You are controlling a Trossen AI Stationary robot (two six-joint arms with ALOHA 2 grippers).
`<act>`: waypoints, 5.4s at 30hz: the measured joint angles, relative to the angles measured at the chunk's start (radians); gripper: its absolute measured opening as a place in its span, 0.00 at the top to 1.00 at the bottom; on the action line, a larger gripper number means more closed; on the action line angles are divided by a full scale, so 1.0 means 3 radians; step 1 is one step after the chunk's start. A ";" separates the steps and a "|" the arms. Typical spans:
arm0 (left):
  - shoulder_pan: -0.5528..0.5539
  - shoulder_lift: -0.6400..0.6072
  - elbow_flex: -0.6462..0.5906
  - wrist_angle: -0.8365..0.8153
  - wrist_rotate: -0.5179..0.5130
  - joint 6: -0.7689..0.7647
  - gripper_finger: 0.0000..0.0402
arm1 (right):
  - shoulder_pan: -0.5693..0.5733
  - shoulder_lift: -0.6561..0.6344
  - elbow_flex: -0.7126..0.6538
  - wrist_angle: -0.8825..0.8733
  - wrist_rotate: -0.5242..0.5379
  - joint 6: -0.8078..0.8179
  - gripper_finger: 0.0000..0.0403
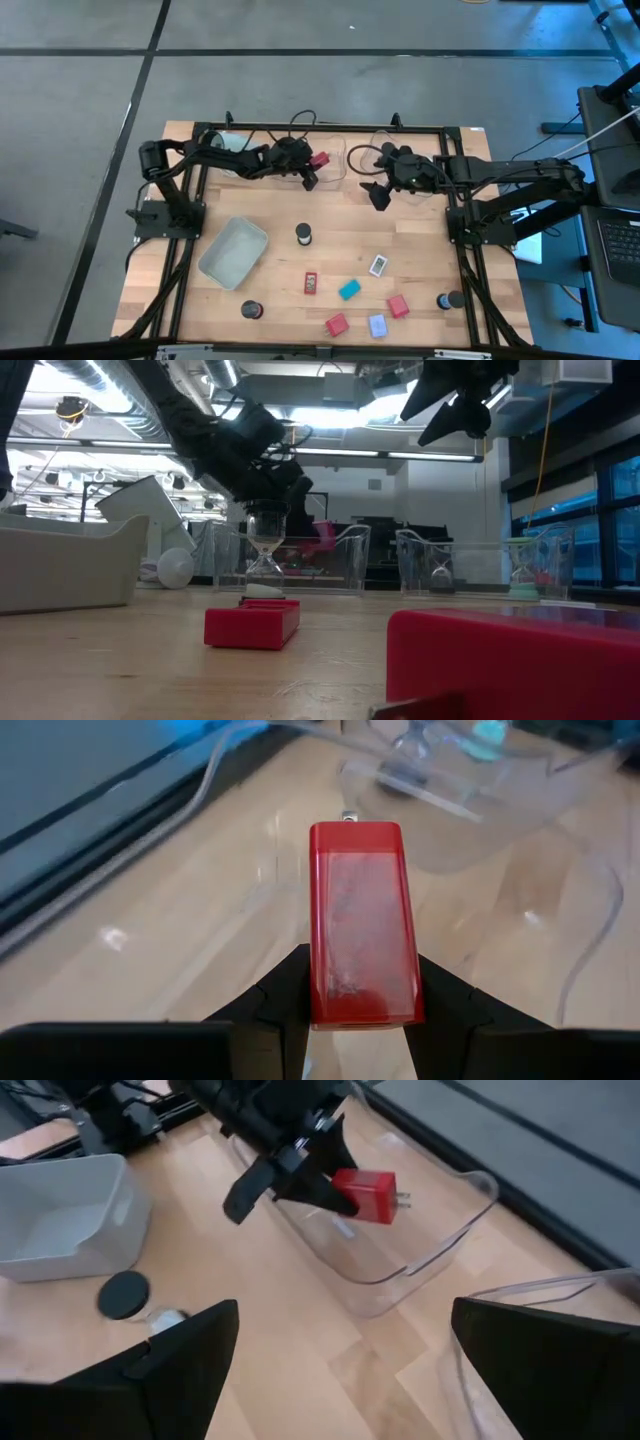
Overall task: Pick & Place Office items
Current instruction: Put the top right red charger adapter into the left transparent bin, then put the white digital clock into the gray bin
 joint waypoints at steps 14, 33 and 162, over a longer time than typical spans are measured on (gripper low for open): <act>0.0013 0.0612 0.0639 -0.0447 0.0017 -0.0058 0.70 | 0.0000 0.0000 0.0000 0.0000 0.0038 -0.0002 0.08; 0.0005 0.0274 0.0648 -0.0698 -0.0083 0.0027 0.49 | 0.0000 0.0000 0.0000 -0.0016 0.0017 -0.0055 0.08; -0.2202 -0.0957 0.0648 -0.1443 -0.1113 0.0133 0.51 | 0.1512 0.1449 -0.0220 -0.0130 -0.0821 -0.1562 0.62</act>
